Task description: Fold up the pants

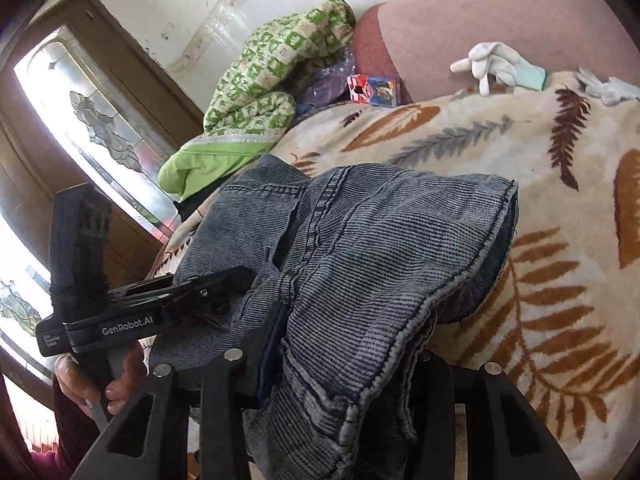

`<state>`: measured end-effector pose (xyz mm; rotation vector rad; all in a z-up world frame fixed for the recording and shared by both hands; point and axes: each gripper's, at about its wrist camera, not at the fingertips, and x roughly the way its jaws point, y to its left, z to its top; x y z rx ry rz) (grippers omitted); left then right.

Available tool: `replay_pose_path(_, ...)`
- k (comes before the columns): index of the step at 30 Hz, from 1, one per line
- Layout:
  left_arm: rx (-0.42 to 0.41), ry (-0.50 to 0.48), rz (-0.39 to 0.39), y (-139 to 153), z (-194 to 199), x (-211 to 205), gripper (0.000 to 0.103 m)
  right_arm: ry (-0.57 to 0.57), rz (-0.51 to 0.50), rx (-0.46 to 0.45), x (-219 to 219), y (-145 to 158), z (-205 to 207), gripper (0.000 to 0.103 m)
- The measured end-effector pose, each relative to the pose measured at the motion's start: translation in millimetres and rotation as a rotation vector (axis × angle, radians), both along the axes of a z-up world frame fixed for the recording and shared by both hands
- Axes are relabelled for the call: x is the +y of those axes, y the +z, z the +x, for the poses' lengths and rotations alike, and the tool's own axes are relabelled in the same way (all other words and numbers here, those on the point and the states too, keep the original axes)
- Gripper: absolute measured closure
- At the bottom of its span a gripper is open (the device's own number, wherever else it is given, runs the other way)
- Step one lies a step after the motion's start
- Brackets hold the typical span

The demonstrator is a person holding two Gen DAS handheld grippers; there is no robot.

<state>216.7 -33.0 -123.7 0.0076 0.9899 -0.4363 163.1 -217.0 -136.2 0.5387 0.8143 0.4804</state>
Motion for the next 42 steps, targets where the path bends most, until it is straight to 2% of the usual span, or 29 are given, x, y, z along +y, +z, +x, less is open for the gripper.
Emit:
replay_pose_path(9, 0.034, 0.001, -0.006, -17.6, 5.3, 4.8, 0.049, -0.009, 0.017, 0.039, -3.8, -14.5, 2.9, 0.059)
replay_pose_path(21, 0.082, 0.012, -0.032, -33.7, 13.8, 11.3, 0.039, -0.010, 0.046, 0.086, -9.0, -29.0, 6.1, 0.059)
replay_pose_path(28, 0.051, 0.012, 0.008, -33.9, 10.9, 6.7, 0.037, -0.019, -0.004, 0.092, -3.7, -27.1, 4.3, 0.058)
replay_pose_path(36, -0.019, 0.023, 0.099, -30.4, 3.8, -4.8, 0.032, -0.036, -0.046, 0.097, -0.3, -26.8, 1.9, 0.056)
replay_pose_path(42, -0.054, 0.027, 0.140, -29.2, 1.5, -7.0, 0.029, -0.054, -0.092, 0.099, 4.1, -25.1, 0.9, 0.051)
